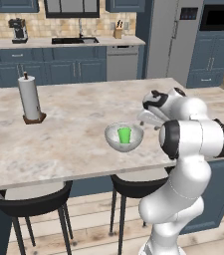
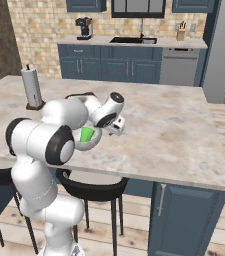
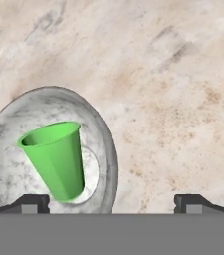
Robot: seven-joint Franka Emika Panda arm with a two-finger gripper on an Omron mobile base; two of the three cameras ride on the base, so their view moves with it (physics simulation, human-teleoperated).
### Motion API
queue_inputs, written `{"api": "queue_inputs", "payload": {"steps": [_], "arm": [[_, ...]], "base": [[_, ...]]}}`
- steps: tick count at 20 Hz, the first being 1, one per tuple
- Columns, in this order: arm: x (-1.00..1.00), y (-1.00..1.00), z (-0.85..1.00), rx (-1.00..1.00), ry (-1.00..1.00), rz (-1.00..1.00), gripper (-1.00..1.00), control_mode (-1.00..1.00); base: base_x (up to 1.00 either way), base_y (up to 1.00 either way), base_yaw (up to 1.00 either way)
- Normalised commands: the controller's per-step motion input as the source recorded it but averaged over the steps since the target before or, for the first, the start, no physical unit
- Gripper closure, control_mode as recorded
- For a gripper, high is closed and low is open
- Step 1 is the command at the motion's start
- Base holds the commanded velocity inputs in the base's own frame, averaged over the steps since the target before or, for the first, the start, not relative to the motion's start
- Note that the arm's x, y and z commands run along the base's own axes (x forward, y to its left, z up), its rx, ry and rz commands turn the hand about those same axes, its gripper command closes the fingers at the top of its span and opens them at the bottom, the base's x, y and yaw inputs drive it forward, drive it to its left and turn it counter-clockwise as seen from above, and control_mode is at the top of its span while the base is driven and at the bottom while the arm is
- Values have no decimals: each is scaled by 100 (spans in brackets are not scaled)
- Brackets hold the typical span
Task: Place the cup inside the bowl on the dining table and move the bowl to any counter.
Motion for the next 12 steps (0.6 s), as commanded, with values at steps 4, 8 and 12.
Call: {"api": "queue_inputs", "payload": {"steps": [4,8,12], "arm": [[0,-3,0,16,0,0,-100,-100],[0,0,0,12,0,0,-100,-100],[0,0,0,6,7,0,-100,-100]], "base": [[0,0,0],[0,0,0],[0,0,0]]}}
